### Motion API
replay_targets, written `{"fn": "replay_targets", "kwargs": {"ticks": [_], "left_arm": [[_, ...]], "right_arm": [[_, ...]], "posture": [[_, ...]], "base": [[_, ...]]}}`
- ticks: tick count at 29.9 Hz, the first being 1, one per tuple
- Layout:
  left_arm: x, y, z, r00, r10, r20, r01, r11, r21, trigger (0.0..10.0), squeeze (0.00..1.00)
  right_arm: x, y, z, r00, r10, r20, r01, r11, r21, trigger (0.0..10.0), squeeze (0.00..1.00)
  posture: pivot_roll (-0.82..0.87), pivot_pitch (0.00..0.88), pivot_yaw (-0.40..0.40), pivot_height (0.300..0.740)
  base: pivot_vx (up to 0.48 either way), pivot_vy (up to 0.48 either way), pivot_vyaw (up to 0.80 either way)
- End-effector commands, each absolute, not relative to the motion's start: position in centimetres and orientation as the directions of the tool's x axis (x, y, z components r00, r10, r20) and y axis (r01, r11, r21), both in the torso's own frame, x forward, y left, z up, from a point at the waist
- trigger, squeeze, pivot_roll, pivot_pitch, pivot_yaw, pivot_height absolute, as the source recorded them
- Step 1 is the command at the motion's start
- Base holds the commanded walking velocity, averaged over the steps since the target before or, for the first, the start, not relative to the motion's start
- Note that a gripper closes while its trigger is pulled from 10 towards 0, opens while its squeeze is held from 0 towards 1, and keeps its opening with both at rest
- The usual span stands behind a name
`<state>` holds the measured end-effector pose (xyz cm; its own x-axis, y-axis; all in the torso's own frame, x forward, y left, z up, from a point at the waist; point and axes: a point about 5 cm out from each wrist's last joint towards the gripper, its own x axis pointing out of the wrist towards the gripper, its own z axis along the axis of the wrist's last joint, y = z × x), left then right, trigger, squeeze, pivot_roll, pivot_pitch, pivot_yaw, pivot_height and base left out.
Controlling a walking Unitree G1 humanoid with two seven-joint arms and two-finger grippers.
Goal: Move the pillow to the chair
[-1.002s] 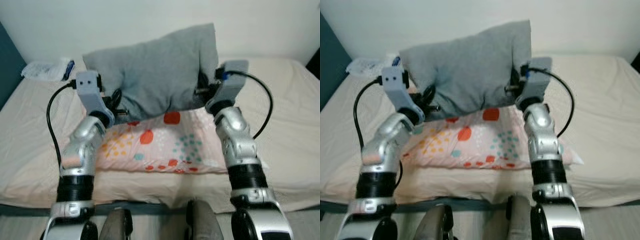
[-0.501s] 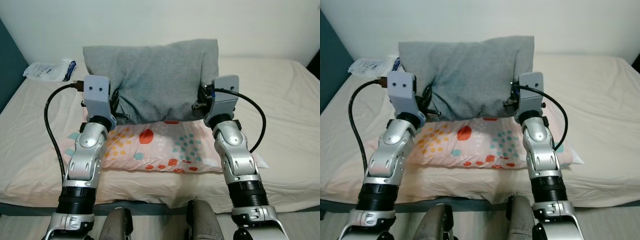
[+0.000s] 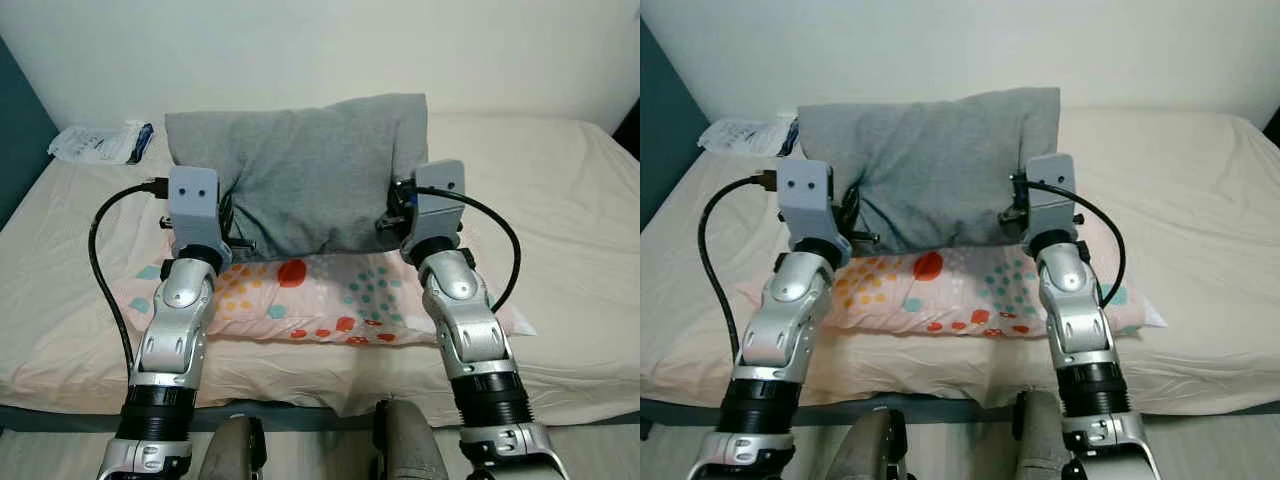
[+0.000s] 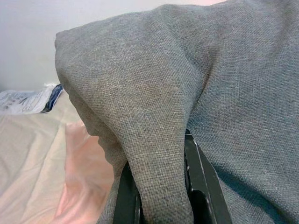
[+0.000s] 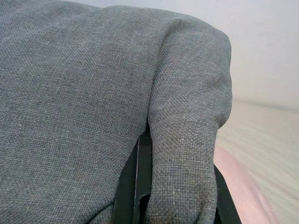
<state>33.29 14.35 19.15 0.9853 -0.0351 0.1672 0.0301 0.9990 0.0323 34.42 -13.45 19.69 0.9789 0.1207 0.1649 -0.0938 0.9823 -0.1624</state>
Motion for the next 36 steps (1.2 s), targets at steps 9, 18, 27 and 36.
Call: {"fn": "replay_targets", "kwargs": {"ticks": [9, 18, 27, 36], "left_arm": [[32.95, 13.94, 20.51, 0.968, -0.03, 0.25, 0.025, 0.999, 0.026, 10.0, 0.0], [33.0, 13.88, 20.45, 0.969, -0.024, 0.246, 0.019, 1.0, 0.022, 10.0, 0.0], [33.02, 13.92, 20.43, 0.969, -0.021, 0.244, 0.017, 1.0, 0.019, 10.0, 0.0], [33.04, 13.78, 20.39, 0.97, -0.025, 0.243, 0.022, 1.0, 0.015, 10.0, 0.0]], "right_arm": [[33.96, -12.4, 19.85, 0.974, 0.16, 0.162, -0.128, 0.973, -0.192, 10.0, 0.0], [33.92, -12.39, 19.92, 0.974, 0.16, 0.161, -0.129, 0.973, -0.19, 10.0, 0.0], [33.88, -12.34, 20.01, 0.974, 0.162, 0.16, -0.131, 0.973, -0.19, 10.0, 0.0], [33.85, -12.3, 20.11, 0.973, 0.163, 0.163, -0.131, 0.973, -0.191, 10.0, 0.0]], "posture": [[0.0, 0.09, 0.006, 0.656], [0.0, 0.091, 0.005, 0.686], [0.0, 0.09, 0.003, 0.716], [0.0, 0.082, 0.004, 0.74]], "base": [[0.0, 0.0, 0.0], [0.0, 0.0, 0.0], [0.0, 0.0, 0.0], [0.0, 0.0, 0.0]]}}
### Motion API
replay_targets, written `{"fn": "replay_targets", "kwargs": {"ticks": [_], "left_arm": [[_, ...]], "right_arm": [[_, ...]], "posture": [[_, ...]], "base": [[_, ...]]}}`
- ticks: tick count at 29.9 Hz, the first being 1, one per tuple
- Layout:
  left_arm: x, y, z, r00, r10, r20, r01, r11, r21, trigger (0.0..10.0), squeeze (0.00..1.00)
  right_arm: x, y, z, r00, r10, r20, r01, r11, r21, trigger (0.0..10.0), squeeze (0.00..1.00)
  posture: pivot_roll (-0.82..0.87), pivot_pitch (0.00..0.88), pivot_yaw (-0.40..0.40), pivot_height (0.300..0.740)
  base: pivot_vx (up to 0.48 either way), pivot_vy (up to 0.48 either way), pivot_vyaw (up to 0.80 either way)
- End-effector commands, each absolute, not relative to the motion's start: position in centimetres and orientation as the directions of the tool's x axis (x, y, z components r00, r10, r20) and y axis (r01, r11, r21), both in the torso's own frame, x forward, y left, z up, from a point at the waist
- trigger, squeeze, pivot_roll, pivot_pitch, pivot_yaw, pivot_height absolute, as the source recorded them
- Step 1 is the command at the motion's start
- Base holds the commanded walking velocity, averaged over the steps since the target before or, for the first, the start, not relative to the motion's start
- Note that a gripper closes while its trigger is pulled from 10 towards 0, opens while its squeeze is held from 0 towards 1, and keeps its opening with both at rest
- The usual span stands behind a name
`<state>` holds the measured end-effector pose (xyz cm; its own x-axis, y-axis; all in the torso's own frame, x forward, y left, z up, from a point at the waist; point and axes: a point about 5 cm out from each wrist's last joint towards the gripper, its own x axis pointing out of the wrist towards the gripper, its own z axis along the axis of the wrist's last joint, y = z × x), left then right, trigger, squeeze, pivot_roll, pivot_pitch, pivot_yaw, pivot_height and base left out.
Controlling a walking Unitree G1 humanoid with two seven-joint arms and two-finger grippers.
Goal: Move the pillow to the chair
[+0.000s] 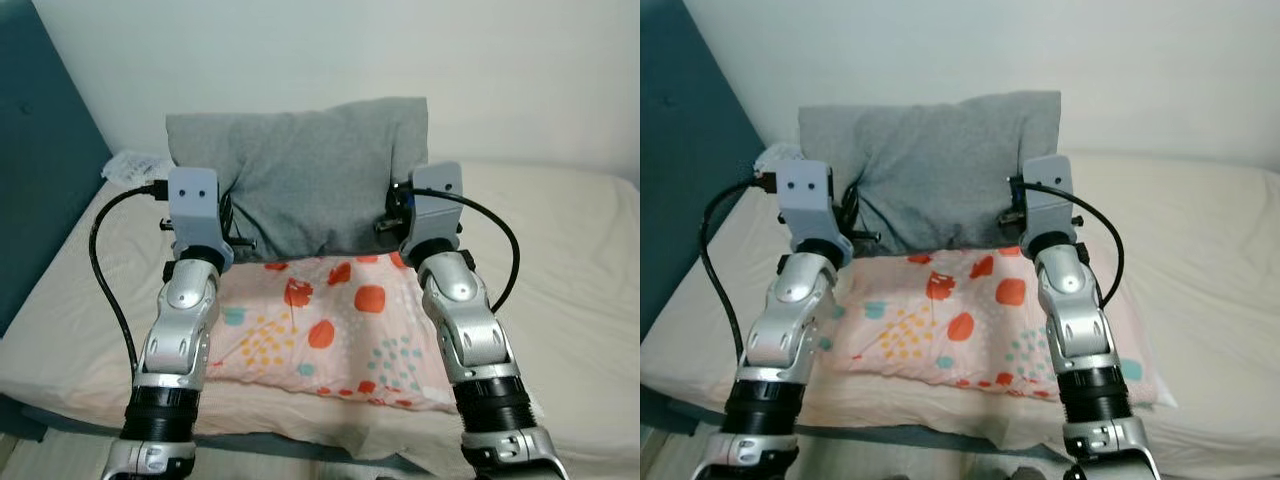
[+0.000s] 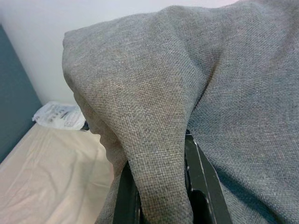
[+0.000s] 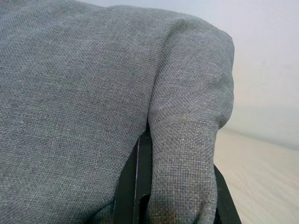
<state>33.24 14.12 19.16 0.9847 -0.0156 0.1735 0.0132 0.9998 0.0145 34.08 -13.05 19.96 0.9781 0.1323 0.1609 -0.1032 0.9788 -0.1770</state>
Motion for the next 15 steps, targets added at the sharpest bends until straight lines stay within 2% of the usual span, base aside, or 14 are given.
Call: {"fn": "replay_targets", "kwargs": {"ticks": [1, 10, 15], "left_arm": [[33.0, 13.8, 20.4, 0.97, -0.025, 0.243, 0.022, 1.0, 0.015, 10.0, 0.0], [33.1, 13.7, 20.4, 0.97, -0.027, 0.242, 0.026, 1.0, 0.008, 10.0, 0.0], [33.1, 14.1, 18.3, 0.988, 0.005, 0.156, -0.001, 1.0, -0.026, 10.0, 0.0]], "right_arm": [[33.8, -12.3, 20.1, 0.973, 0.163, 0.163, -0.131, 0.973, -0.191, 10.0, 0.0], [33.8, -12.2, 20.1, 0.973, 0.167, 0.159, -0.135, 0.972, -0.191, 10.0, 0.0], [34.2, -12.4, 18.0, 0.992, 0.122, 0.045, -0.106, 0.958, -0.266, 10.0, 0.0]], "posture": [[0.0, 0.082, 0.004, 0.74], [0.0, 0.075, 0.003, 0.74], [-0.01, 0.078, 0.005, 0.74]], "base": [[0.0, 0.0, 0.0], [0.0, 0.0, 0.0], [0.0, 0.0, 0.0]]}}
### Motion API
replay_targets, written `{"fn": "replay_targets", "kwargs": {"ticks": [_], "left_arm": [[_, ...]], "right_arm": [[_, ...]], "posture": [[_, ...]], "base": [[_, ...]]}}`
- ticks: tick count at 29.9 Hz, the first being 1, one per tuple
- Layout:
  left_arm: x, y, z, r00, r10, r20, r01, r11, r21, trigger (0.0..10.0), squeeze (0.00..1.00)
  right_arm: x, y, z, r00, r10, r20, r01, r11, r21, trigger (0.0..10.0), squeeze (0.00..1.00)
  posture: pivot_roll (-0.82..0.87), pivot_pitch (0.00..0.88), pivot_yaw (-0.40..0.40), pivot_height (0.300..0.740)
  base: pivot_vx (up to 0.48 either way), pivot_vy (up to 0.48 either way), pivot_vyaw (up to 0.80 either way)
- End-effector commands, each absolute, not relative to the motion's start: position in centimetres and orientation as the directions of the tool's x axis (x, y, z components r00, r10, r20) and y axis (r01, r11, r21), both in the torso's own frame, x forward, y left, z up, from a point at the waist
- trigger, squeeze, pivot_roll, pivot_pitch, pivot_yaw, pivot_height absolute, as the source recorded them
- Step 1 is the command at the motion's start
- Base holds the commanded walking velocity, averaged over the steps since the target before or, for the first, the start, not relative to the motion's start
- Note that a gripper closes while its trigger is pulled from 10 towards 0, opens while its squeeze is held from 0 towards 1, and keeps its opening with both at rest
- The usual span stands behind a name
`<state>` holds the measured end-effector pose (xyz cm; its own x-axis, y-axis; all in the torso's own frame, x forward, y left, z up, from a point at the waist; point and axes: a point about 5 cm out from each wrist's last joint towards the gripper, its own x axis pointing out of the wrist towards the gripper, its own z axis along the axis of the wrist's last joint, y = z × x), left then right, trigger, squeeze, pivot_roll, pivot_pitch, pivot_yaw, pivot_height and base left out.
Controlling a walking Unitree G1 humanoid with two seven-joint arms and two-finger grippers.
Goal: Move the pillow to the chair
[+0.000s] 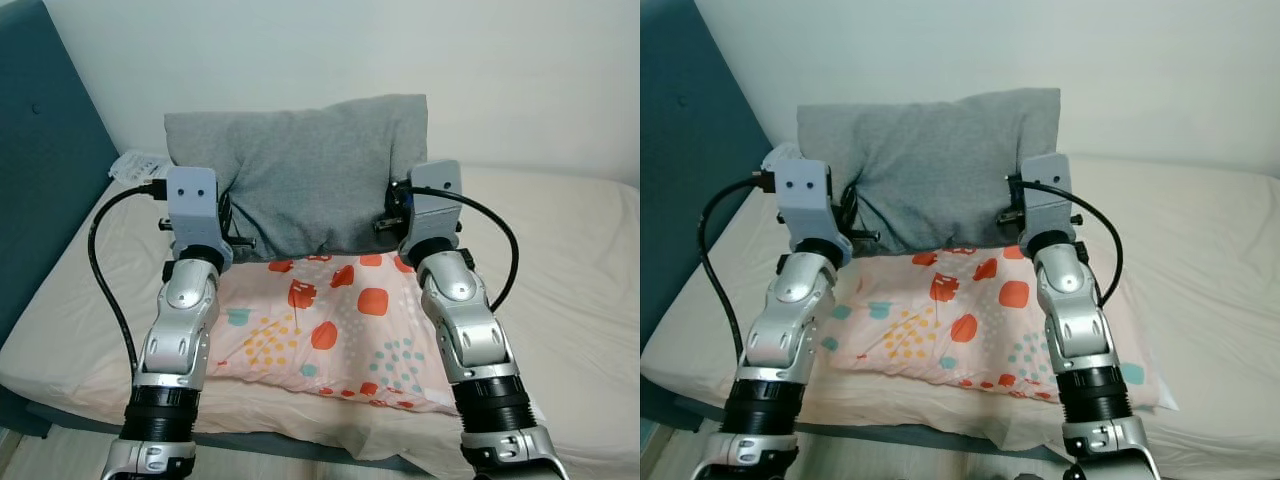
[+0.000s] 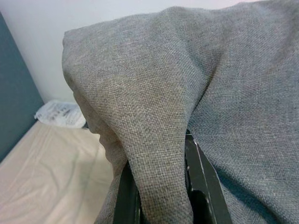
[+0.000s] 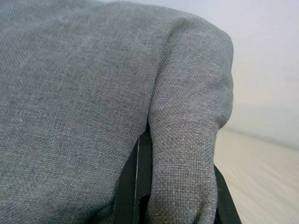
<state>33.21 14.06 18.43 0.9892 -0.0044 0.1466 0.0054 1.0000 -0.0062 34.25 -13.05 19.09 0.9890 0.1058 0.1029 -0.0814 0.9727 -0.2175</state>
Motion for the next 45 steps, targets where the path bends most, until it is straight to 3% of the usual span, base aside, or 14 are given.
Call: {"fn": "replay_targets", "kwargs": {"ticks": [1, 6, 35, 45], "left_arm": [[33.1, 14.1, 18.3, 0.988, 0.005, 0.156, -0.001, 1.0, -0.026, 10.0, 0.0], [32.7, 13.9, 17.0, 0.996, -0.026, 0.08, 0.03, 0.998, -0.048, 10.0, 0.0], [32.8, 13.9, 17.2, 0.995, -0.022, 0.096, 0.022, 1.0, 0.005, 10.0, 0.0], [32.7, 14.1, 17.0, 0.996, -0.011, 0.088, 0.01, 1.0, 0.022, 10.0, 0.0]], "right_arm": [[34.2, -12.4, 18.0, 0.992, 0.122, 0.045, -0.106, 0.958, -0.266, 10.0, 0.0], [33.9, -12.9, 16.7, 0.995, 0.099, 0.008, -0.095, 0.975, -0.203, 10.0, 0.0], [33.6, -12.9, 16.1, 0.993, 0.118, -0.018, -0.12, 0.984, -0.129, 10.0, 0.0], [33.7, -12.7, 16.0, 0.991, 0.131, -0.027, -0.133, 0.986, -0.102, 10.0, 0.0]], "posture": [[-0.01, 0.078, 0.005, 0.74], [0.0, 0.08, 0.003, 0.74], [0.0, 0.077, 0.003, 0.74], [0.0, 0.085, 0.0, 0.74]], "base": [[0.0, 0.0, 0.0], [0.0, 0.0, 0.0], [0.0, 0.0, 0.0], [0.0, 0.0, -0.8]]}}
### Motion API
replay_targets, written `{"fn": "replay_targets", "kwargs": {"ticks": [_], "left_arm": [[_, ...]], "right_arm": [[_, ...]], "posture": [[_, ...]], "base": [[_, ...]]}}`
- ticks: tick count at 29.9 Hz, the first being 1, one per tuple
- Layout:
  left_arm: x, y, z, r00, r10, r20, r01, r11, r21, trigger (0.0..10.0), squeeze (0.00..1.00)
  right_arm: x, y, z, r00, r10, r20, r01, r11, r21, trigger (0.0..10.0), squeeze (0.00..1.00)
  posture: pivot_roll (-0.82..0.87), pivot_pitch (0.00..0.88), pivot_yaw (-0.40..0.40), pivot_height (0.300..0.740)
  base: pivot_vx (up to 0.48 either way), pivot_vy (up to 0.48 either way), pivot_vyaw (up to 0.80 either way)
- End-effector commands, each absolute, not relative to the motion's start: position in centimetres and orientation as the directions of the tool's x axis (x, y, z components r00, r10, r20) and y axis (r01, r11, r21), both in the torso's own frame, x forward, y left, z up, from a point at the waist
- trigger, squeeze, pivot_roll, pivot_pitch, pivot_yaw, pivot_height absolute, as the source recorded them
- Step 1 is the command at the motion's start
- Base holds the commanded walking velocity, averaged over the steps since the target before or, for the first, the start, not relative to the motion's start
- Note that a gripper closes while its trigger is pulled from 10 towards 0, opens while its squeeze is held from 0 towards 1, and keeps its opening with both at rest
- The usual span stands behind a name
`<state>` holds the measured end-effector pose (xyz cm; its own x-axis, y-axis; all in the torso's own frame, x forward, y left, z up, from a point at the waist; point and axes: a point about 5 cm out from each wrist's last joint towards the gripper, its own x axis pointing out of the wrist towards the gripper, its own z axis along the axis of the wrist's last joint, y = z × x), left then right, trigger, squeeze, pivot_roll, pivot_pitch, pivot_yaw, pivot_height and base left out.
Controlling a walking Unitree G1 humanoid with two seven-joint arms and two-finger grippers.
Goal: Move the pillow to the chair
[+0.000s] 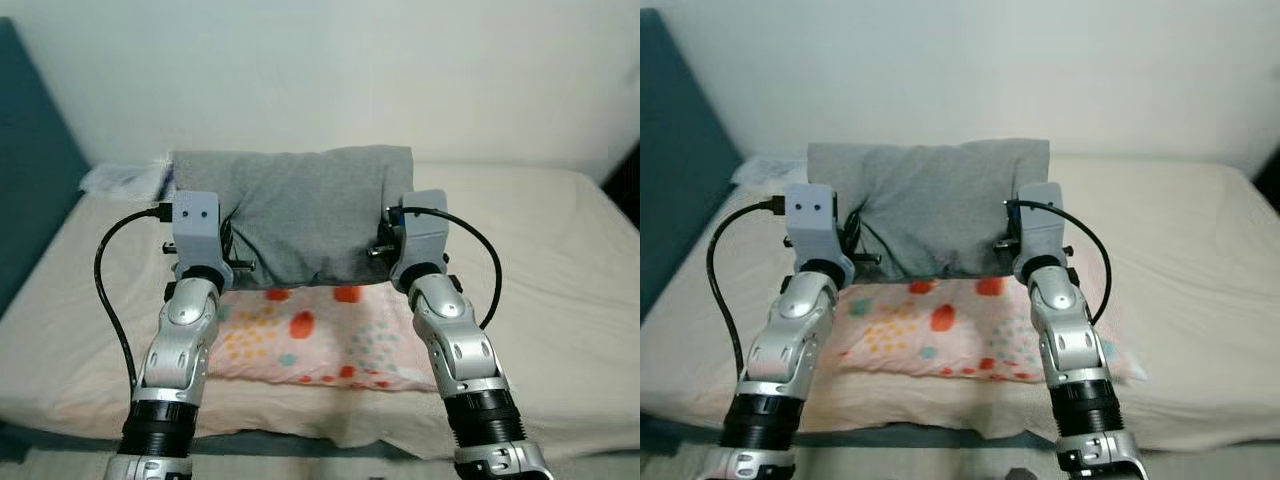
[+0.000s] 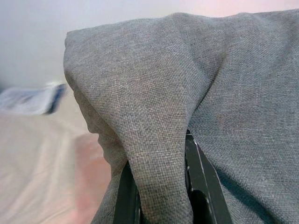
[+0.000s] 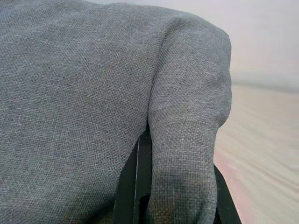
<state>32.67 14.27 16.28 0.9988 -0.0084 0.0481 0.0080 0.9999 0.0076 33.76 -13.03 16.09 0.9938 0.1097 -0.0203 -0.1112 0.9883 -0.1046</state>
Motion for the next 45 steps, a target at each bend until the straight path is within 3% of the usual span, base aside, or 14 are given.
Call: {"fn": "replay_targets", "kwargs": {"ticks": [1, 45], "left_arm": [[32.67, 14.09, 16.97, 0.996, -0.011, 0.088, 0.01, 1.0, 0.022, 10.0, 0.0], [32.67, 14.77, 16.4, 0.997, 0.05, 0.057, -0.052, 0.998, 0.038, 10.0, 0.0]], "right_arm": [[33.66, -12.7, 15.96, 0.991, 0.131, -0.027, -0.133, 0.986, -0.102, 10.0, 0.0], [33.73, -12.5, 15.57, 0.989, 0.139, -0.054, -0.145, 0.984, -0.105, 10.0, 0.0]], "posture": [[0.0, 0.085, 0.0, 0.74], [0.01, 0.069, -0.019, 0.74]], "base": [[0.0, 0.0, -0.8], [0.0, 0.0, -0.8]]}}
